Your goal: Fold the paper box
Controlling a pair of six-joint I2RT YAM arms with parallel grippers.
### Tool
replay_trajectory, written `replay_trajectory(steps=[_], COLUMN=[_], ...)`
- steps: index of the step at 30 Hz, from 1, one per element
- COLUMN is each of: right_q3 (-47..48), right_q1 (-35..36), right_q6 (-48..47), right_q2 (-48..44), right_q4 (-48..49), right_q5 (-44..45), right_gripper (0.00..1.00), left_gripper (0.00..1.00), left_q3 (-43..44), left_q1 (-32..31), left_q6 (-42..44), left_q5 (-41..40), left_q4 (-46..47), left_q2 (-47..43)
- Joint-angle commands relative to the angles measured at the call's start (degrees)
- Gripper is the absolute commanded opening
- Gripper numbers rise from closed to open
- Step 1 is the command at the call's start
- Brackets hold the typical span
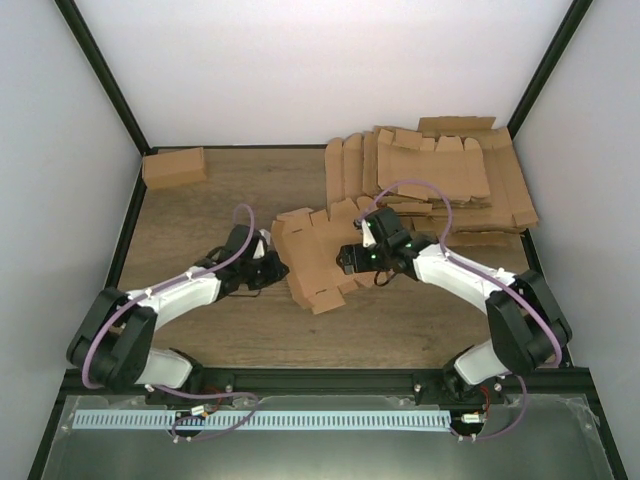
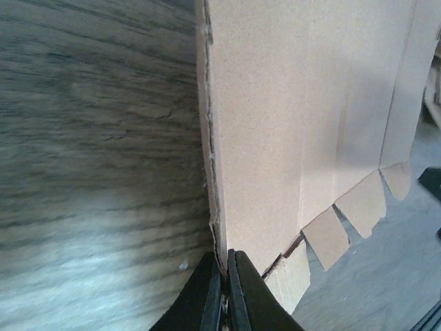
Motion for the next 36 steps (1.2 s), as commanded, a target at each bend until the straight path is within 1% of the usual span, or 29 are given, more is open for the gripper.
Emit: replay_trajectory(steps=[1,5,8,10,14,17,21,25,30,36], right_q3=[2.6,1.3,-0.2,-1.5,-3.2,-4.2,-6.0,-8.4,-11.4,-15.6], right_q1=[-2.6,-7.5,-11.0,-12.7,-13.2,-13.3,-13.2,-13.2,-13.2,-13.1], right_q6=[-2.2,-2.6,-1.6,-0.9,-0.5,-0.2,0.4,1.8,3.4,2.8], right_q2=[-3.5,-7.3,-10.0,-11.6,-12.7,-12.2,-12.1,-11.8,-11.5,-12.8], right_q4=[-4.8,-5.2,-4.9,-4.3,-3.0,-2.1,-0.8,2.2,5.2,6.0], right_q5=[5.1,3.4,2.1,0.2,-5.2,-9.8,-12.9,-18.6,-22.7,-26.3], right_gripper=[0.85,0.86,0.87,0.87,0.87,0.87,0.87,0.87,0.85,0.82], left_gripper=[0.04,0.04,0.04,0.04,0.04,0.04,0.04,0.04,0.04,0.04], left_q3=[2.7,4.5,5.4,5.1,4.0,4.4,7.0,9.1,10.9,11.6], left_q1=[1.6,3.3,3.5,3.3,3.0,1.9,-0.3,-3.1,-6.5,-8.6], left_q6=[8.6,13.6,16.5,18.1,19.3,19.6,21.4,23.1,23.1,22.7], left_q5=[0.2,0.2,1.9,5.3,12.5,13.8,12.8,12.1,8.4,4.5], left_q4=[-13.7,-20.3,-22.7,-22.0,-18.0,-16.6,-17.8,-18.8,-17.9,-14.7], left_q2=[-4.0,-6.5,-6.7,-6.4,-5.1,-4.3,-3.6,-1.8,0.3,0.2])
